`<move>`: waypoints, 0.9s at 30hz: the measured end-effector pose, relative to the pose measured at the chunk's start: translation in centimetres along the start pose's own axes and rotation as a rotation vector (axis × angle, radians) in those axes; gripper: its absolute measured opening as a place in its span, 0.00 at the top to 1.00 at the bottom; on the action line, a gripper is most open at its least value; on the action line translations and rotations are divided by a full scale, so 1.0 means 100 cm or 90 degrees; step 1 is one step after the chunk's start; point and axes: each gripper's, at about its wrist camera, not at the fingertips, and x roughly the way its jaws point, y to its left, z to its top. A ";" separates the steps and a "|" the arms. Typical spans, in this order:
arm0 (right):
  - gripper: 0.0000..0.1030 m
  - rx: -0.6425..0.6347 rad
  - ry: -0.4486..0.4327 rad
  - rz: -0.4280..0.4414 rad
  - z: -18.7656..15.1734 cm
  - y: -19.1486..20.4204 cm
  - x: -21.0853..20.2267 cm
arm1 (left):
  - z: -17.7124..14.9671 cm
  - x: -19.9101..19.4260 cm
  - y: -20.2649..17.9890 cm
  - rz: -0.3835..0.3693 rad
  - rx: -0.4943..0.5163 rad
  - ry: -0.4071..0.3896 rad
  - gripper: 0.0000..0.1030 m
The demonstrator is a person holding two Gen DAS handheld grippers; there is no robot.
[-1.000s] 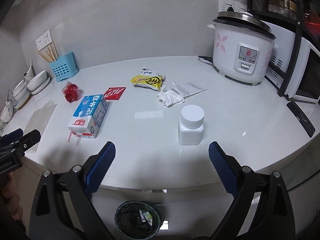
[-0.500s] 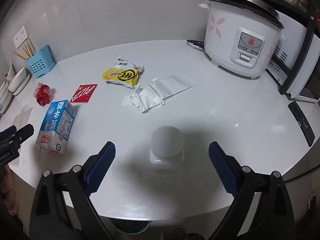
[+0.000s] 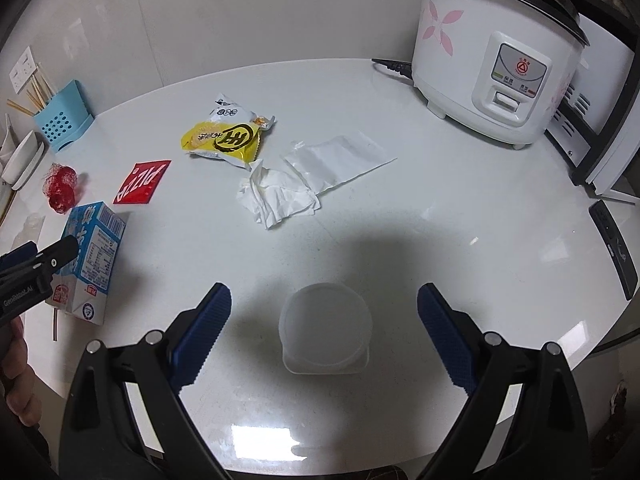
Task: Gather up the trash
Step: 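Grasp the milk carton with the left gripper while the right gripper grasps the white pill bottle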
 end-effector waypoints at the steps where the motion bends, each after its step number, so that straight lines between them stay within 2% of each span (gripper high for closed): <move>1: 0.13 -0.001 0.001 0.000 0.000 0.001 0.001 | 0.001 0.003 0.000 0.002 0.001 0.003 0.06; 8: 0.22 -0.006 0.013 0.005 -0.001 0.007 0.007 | 0.001 0.012 -0.004 0.005 0.007 0.018 0.07; 12: 0.32 -0.010 0.020 0.003 -0.002 0.012 0.009 | 0.001 0.011 -0.010 0.010 0.021 0.019 0.09; 17: 0.42 -0.012 0.026 0.002 -0.003 0.015 0.010 | -0.002 0.012 -0.015 0.009 0.028 0.033 0.20; 21: 0.54 -0.013 0.030 -0.001 -0.003 0.015 0.011 | -0.007 0.017 -0.017 -0.007 0.032 0.055 0.40; 23: 0.60 -0.012 0.030 -0.005 -0.004 0.014 0.011 | -0.008 0.018 -0.016 -0.012 0.026 0.060 0.41; 27: 0.61 -0.010 0.028 -0.007 -0.005 0.014 0.011 | -0.009 0.017 -0.016 -0.013 0.031 0.062 0.41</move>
